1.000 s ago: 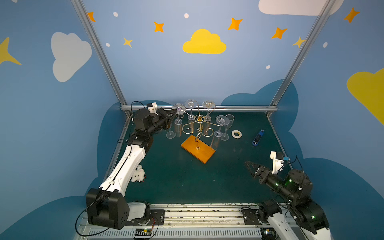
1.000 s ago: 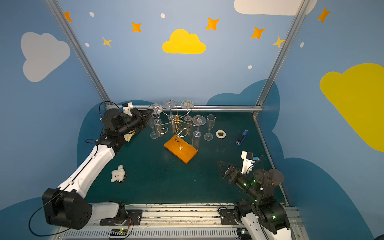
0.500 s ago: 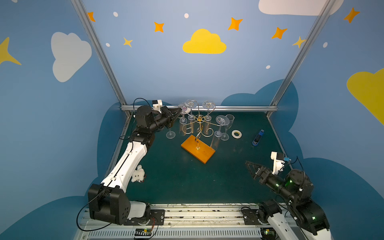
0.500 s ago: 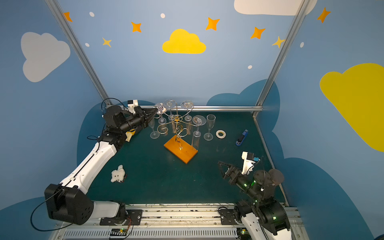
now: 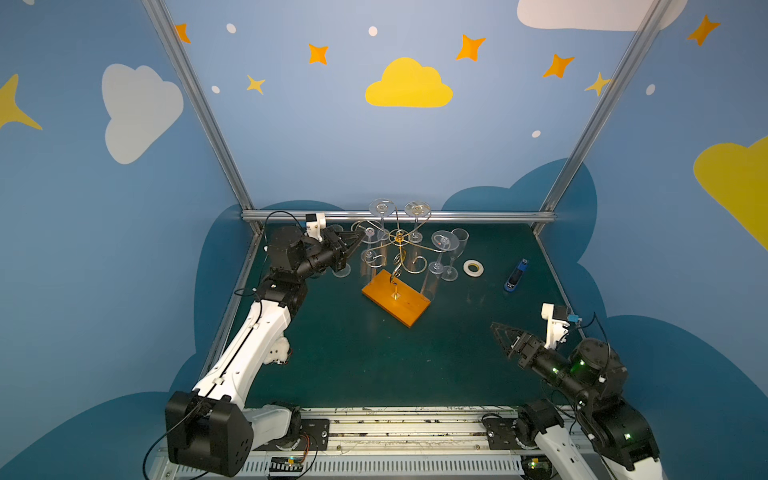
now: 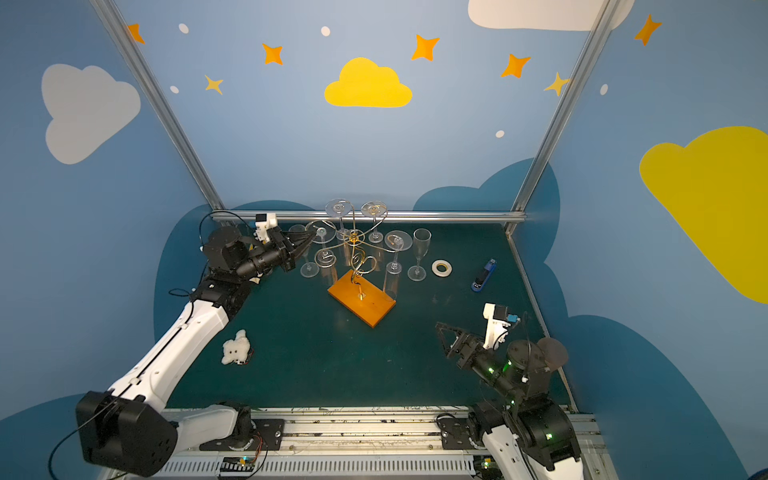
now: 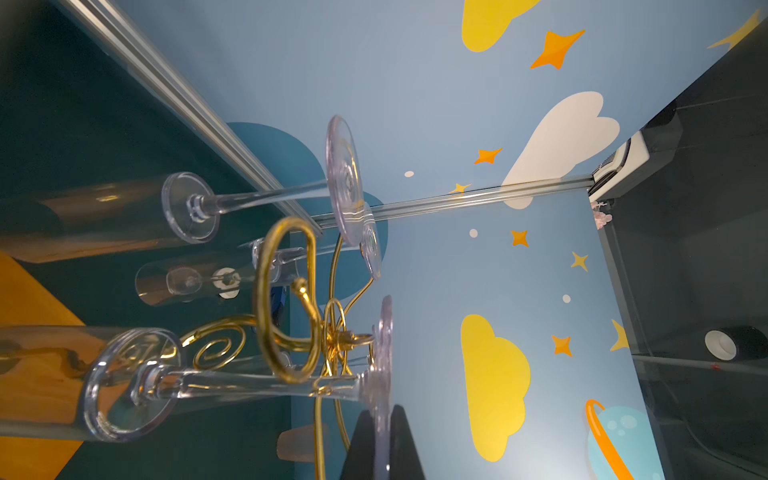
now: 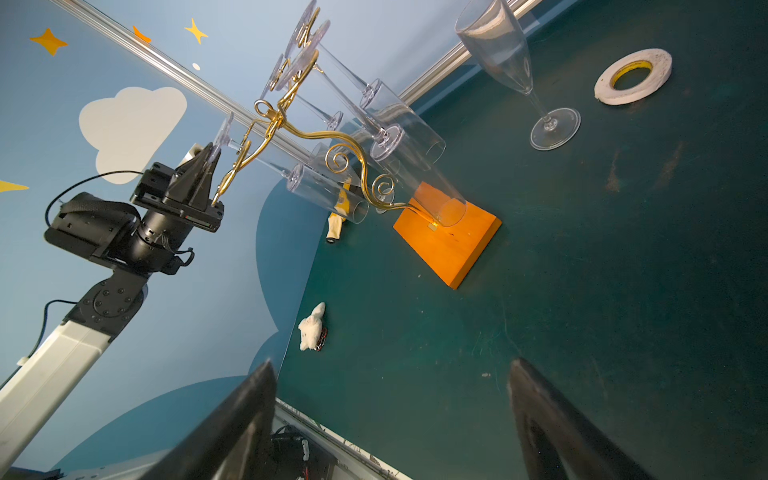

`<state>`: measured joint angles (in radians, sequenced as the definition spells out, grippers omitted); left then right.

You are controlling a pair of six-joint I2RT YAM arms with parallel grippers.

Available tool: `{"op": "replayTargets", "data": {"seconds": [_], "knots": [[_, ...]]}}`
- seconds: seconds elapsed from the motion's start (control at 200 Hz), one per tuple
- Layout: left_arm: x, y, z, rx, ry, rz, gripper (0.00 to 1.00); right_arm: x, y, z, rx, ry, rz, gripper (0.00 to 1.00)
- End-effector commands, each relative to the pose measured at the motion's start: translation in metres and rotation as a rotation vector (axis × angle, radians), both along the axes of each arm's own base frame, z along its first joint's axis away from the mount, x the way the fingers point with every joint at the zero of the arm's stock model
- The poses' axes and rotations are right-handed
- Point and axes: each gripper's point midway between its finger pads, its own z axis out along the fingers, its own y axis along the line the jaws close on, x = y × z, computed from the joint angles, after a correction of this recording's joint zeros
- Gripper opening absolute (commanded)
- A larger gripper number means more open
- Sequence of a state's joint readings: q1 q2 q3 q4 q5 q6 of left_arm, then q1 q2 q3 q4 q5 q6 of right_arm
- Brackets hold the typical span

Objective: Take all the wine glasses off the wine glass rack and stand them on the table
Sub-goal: 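Close the left gripper on the stem of the hanging clear glass, then pull the glass off the rack with the left gripper while the right gripper approaches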

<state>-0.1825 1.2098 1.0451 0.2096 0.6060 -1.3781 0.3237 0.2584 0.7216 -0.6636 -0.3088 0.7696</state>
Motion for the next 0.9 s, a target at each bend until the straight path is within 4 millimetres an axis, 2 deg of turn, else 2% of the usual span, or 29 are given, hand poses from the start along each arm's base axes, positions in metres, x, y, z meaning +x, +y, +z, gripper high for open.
{"op": "replayTargets", "data": {"seconds": [0.0,0.09,0.28,0.39,0.776,0.896], "knots": [[-0.013,0.007,0.017,-0.005,-0.068,0.028,0.03,-0.008,0.001,0.015,0.024,-0.032,0.02,0.86],[-0.023,0.015,0.014,0.01,-0.066,0.054,0.03,-0.009,0.002,0.015,0.027,-0.029,0.028,0.86],[-0.046,0.047,0.001,0.06,-0.059,0.182,0.03,-0.009,0.003,0.017,0.025,-0.025,0.031,0.86],[-0.056,0.061,0.003,0.106,-0.068,0.223,0.03,-0.008,0.004,0.018,0.021,-0.023,0.037,0.86],[-0.072,0.073,0.068,0.491,-0.356,0.241,0.03,0.0,0.01,0.021,0.026,-0.019,0.055,0.86],[-0.079,0.069,0.092,0.593,-0.478,0.227,0.03,0.004,0.011,0.021,0.018,-0.014,0.057,0.86]]}}
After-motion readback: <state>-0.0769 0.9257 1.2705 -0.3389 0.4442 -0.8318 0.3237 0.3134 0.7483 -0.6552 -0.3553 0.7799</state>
